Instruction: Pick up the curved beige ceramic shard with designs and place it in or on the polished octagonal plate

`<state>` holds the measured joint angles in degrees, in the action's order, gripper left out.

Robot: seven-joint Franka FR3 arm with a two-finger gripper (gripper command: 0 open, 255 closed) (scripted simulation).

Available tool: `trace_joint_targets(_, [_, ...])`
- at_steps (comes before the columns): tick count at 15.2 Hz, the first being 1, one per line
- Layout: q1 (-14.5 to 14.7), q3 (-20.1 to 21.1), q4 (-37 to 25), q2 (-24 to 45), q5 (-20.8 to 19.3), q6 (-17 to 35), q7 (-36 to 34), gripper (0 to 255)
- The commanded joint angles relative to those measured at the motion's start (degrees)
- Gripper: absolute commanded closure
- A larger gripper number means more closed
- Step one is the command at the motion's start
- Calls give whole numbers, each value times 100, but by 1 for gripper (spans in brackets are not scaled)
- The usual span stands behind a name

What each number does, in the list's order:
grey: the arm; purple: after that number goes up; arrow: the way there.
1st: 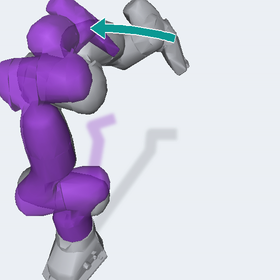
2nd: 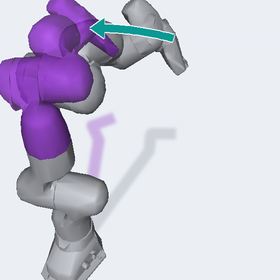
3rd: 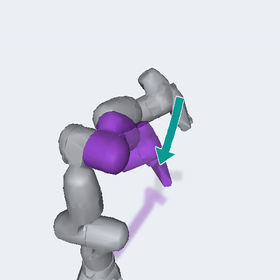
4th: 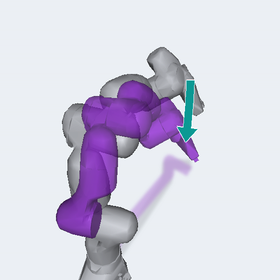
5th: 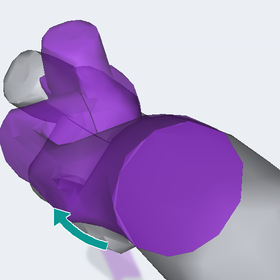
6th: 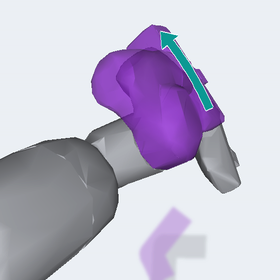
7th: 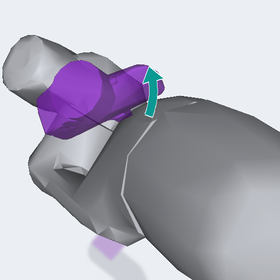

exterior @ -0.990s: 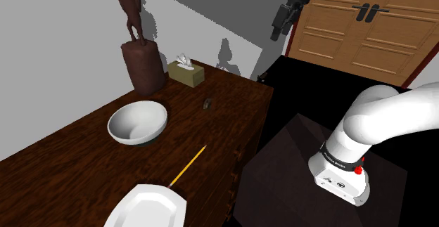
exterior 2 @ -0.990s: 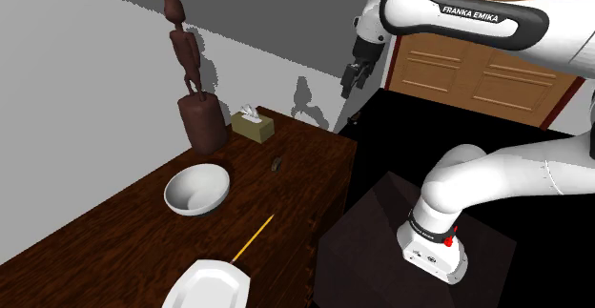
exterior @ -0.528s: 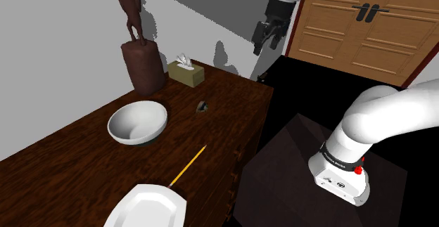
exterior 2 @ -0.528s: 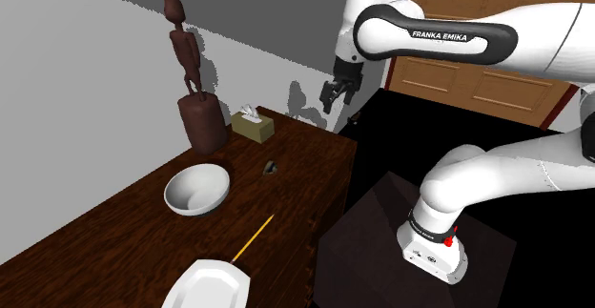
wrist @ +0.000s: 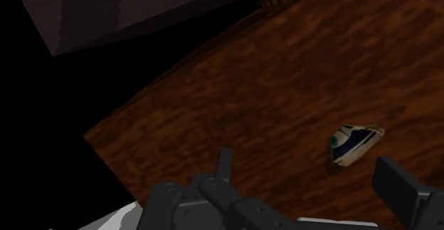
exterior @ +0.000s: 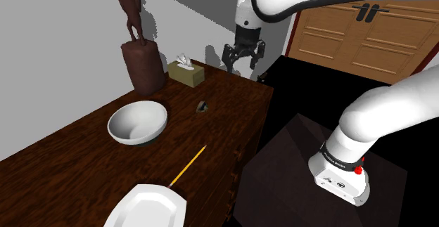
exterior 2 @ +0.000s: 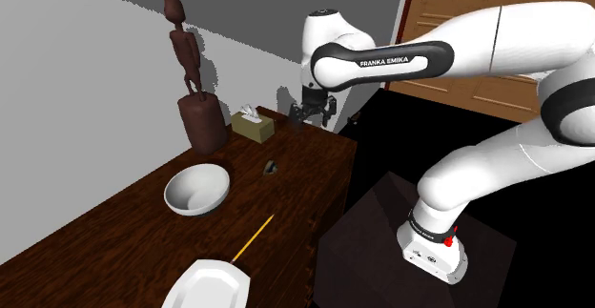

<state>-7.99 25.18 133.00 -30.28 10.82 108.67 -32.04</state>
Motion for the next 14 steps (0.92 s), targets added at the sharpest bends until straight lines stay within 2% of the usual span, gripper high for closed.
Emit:
trace_joint_targets(1, [-140,354,-143,416,-31,188,-682,0])
trace_joint_targets(5, [-468,970,-510,1379,-321,539,-1983,0])
trace_joint_targets(9, [-707,1441,-1001,2523,-919,802,-3406,0])
trace_joint_targets(12, [-701,1574,-1448,3460,-1508,900,-4499,0])
trace_joint_targets(14, [-575,1513,-1763,4038,-1858,917,-5138,0])
